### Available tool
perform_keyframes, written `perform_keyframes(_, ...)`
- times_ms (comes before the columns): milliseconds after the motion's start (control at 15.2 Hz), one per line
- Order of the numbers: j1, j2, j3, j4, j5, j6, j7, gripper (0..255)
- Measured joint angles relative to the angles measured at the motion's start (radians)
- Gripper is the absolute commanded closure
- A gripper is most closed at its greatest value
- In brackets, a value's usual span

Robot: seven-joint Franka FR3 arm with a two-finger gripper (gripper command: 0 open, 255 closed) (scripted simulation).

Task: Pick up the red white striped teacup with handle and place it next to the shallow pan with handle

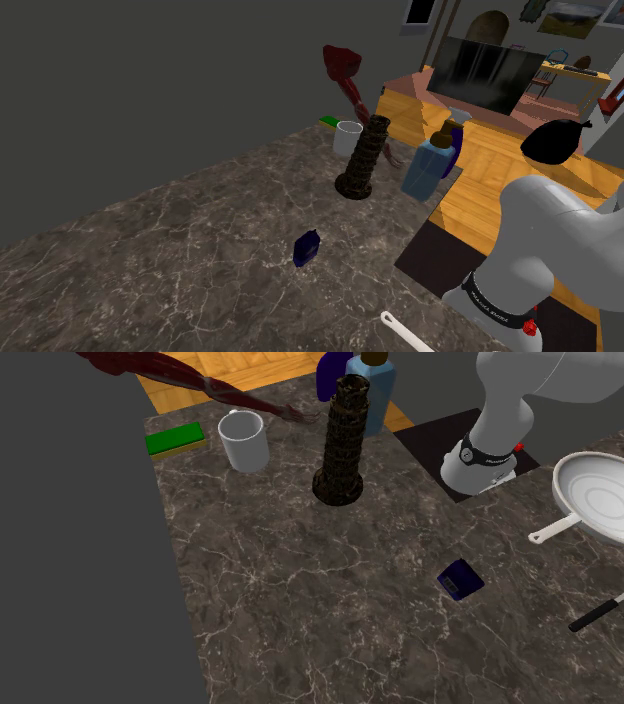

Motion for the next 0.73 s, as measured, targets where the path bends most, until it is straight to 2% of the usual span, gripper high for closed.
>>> perform_keyframes(462, -0.024, -0.007, 0.072, -0.040, 0.051, 0.081, -0.018, 255)
perform_keyframes(726, -0.030, -0.004, 0.084, -0.041, 0.054, 0.087, -0.018, 255)
